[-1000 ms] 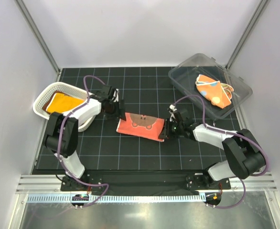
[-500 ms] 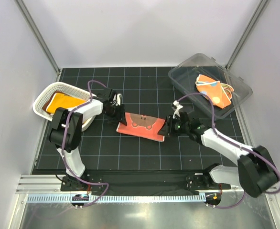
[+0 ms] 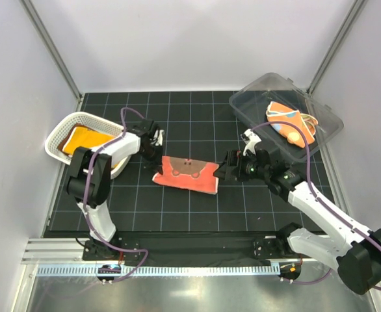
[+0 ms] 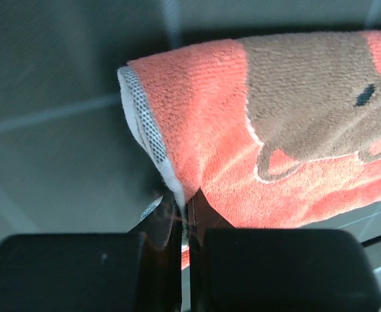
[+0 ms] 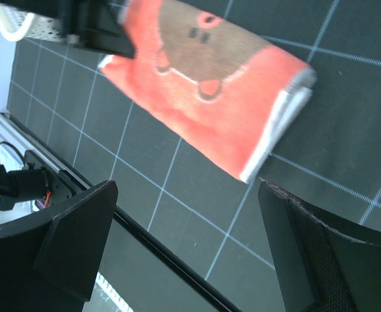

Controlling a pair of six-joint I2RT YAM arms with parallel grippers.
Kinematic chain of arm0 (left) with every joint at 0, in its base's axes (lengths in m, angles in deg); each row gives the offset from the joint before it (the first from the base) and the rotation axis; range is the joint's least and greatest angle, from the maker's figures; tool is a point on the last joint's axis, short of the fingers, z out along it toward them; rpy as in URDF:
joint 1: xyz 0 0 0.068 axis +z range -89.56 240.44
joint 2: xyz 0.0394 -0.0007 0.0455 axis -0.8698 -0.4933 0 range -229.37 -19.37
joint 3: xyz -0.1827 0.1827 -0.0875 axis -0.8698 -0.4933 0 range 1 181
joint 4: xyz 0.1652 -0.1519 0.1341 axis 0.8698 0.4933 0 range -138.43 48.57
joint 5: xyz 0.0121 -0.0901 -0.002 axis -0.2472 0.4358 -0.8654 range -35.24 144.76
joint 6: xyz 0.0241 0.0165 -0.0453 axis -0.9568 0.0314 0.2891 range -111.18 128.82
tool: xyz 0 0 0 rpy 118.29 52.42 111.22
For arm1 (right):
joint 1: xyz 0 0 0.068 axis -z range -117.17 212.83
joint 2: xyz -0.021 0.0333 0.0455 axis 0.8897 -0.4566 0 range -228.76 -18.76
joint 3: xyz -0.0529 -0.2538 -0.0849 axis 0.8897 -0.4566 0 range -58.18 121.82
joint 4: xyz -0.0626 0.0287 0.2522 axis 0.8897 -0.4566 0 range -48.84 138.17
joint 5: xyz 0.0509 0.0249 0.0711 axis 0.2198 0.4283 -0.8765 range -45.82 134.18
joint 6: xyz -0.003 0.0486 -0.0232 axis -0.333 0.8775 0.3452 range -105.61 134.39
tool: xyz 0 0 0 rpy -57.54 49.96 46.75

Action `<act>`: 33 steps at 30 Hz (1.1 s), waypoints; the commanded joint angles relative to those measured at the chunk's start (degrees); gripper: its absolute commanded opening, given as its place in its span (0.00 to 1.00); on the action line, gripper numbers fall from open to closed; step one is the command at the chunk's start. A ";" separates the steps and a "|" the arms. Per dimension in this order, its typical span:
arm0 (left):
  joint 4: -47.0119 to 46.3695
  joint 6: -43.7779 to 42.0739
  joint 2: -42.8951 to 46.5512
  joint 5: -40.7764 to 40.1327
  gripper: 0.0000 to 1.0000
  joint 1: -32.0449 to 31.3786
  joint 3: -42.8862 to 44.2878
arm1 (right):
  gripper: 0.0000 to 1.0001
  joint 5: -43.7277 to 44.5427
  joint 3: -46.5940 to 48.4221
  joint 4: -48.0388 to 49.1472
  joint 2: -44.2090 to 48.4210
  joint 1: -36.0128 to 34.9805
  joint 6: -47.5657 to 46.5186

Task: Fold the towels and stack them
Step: Neatly place the folded towel into the bin

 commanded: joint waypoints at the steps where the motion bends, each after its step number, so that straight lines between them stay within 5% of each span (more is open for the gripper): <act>1: 11.92 -4.40 8.14 -9.01 0.00 0.04 2.77 | 1.00 2.68 2.31 -2.01 1.90 0.02 -0.81; 8: 21.68 -6.61 20.00 -25.60 0.00 0.04 3.38 | 1.00 2.87 3.10 -2.01 0.85 0.02 -0.54; 14: 19.42 -10.29 27.13 -44.58 0.00 0.65 1.27 | 1.00 1.81 3.63 -2.63 1.20 0.02 -1.07; 24: 8.87 -19.26 19.60 -58.39 0.00 9.96 6.98 | 1.00 1.63 2.75 -0.70 0.85 0.02 -1.86; 33: 3.15 -23.48 12.38 -61.85 0.00 17.17 13.48 | 1.00 0.58 1.52 3.61 0.50 0.02 -2.73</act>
